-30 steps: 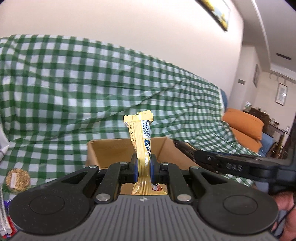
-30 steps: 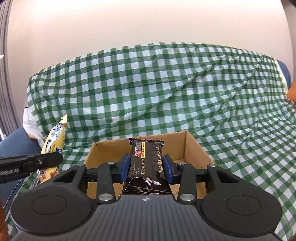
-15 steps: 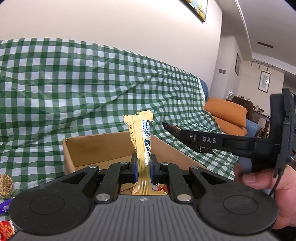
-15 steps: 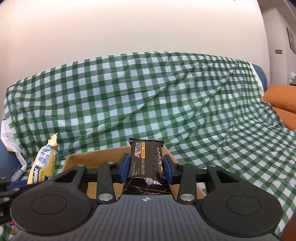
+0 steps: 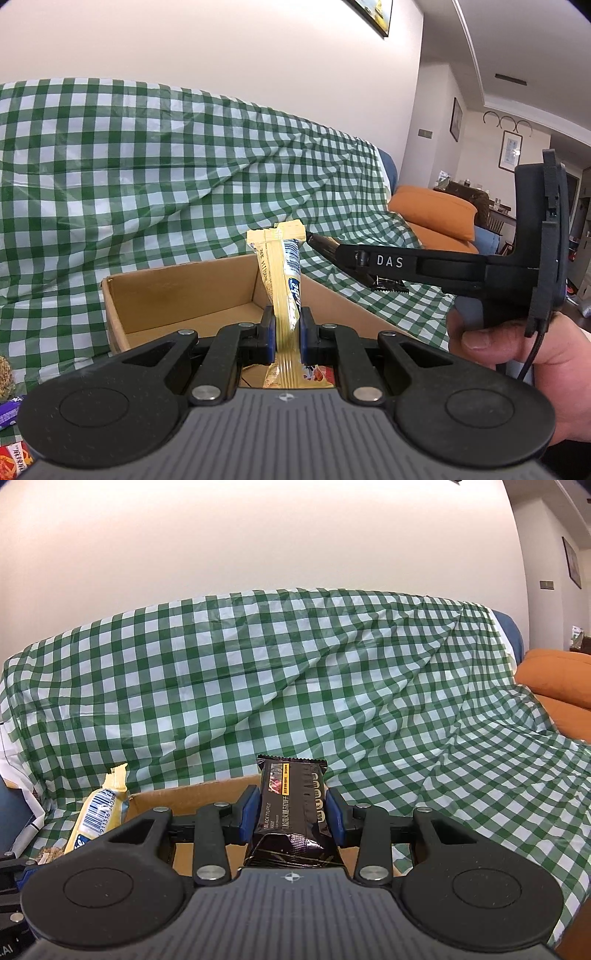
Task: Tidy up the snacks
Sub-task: 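Carry both bars over the box and open both tools to release them, then grasp the silver stick pack with the left tool while the right tool grasps the cookie bag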
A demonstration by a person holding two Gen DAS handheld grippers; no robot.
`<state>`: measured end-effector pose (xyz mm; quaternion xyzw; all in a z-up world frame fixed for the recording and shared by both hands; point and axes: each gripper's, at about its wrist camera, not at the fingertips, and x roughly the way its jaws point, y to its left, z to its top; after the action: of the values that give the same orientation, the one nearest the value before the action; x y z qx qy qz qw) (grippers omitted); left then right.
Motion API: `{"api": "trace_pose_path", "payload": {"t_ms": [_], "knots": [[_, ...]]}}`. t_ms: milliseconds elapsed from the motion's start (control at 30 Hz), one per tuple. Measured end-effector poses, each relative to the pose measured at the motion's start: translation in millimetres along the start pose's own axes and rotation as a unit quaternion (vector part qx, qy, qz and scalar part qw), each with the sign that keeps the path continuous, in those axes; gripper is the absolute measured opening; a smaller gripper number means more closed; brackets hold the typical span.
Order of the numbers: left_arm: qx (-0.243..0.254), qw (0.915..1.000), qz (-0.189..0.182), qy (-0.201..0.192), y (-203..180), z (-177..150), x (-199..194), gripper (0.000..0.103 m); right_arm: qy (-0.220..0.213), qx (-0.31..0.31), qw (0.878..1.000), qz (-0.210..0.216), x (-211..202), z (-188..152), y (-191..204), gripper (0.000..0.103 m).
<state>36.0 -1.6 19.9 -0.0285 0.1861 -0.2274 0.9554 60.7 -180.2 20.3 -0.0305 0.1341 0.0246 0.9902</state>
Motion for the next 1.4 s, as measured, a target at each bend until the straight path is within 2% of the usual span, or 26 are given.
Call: {"api": "trace_pose_path", "payload": {"t_ms": [300, 367, 400, 433, 467, 500, 533, 900, 967, 1033, 1167, 1267, 1300, 1400], "knots": [[0.004, 1.0000, -0.004, 0.001, -2.3, -0.7, 1.3, 0.013, -0.003, 0.001, 1.000, -0.002, -2.0, 0.7, -1.7, 0.041], [0.002, 1.0000, -0.001, 0.006, -2.2, -1.2, 2.6, 0.020, 0.002, 0.002, 1.000, 0.002, -1.1, 0.6, -2.1, 0.041], [-0.001, 1.0000, 0.000, 0.009, -1.3, -1.0, 3.4, 0.033, 0.008, 0.001, 1.000, 0.007, -0.1, 0.4, -2.1, 0.042], [-0.002, 1.0000, 0.003, 0.007, -0.7, -0.9, 3.2, 0.037, 0.014, 0.000, 1.000, 0.007, 1.4, 0.0, -0.9, 0.047], [-0.002, 1.0000, 0.007, 0.005, -0.4, -0.7, 2.6, 0.037, 0.018, -0.003, 1.000, 0.005, 2.3, -0.4, 0.2, 0.054], [-0.004, 1.0000, 0.009, 0.003, 0.4, -0.1, 1.8, 0.037, 0.018, -0.006, 1.000, 0.001, 2.5, -0.2, 1.7, 0.067], [-0.007, 0.9999, 0.010, 0.002, 1.6, 0.3, 1.4, 0.037, 0.016, -0.007, 1.000, -0.001, 2.1, 0.1, 2.2, 0.071], [-0.009, 0.9980, 0.061, 0.009, 15.8, -0.1, -8.8, 0.037, 0.024, -0.004, 1.000, 0.004, 3.1, -1.0, 7.6, 0.072], [-0.014, 0.9972, 0.073, 0.011, 21.5, -0.3, -12.4, 0.032, 0.024, -0.008, 1.000, 0.006, 2.7, -1.9, 11.6, 0.072], [-0.017, 0.9960, 0.086, 0.013, 28.0, -0.1, -16.2, 0.016, 0.023, -0.013, 1.000, 0.009, 1.6, -2.8, 15.7, 0.072], [-0.037, 0.9941, 0.101, 0.017, 43.6, 2.2, -25.3, 0.013, 0.021, -0.020, 0.999, 0.016, -0.5, -3.9, 23.2, 0.072], [-0.050, 0.9918, 0.111, 0.038, 64.3, 11.6, -27.6, 0.013, 0.023, -0.021, 0.999, 0.020, -0.5, -5.4, 29.9, 0.072], [-0.041, 0.9903, 0.124, 0.048, 71.5, 15.9, -27.2, 0.013, 0.024, -0.021, 0.999, 0.023, 1.5, -5.2, 31.2, 0.071], [-0.022, 0.9851, 0.158, 0.064, 100.4, 25.8, -28.4, 0.013, 0.029, -0.021, 0.999, 0.037, 1.7, -7.2, 38.8, 0.057]]}}
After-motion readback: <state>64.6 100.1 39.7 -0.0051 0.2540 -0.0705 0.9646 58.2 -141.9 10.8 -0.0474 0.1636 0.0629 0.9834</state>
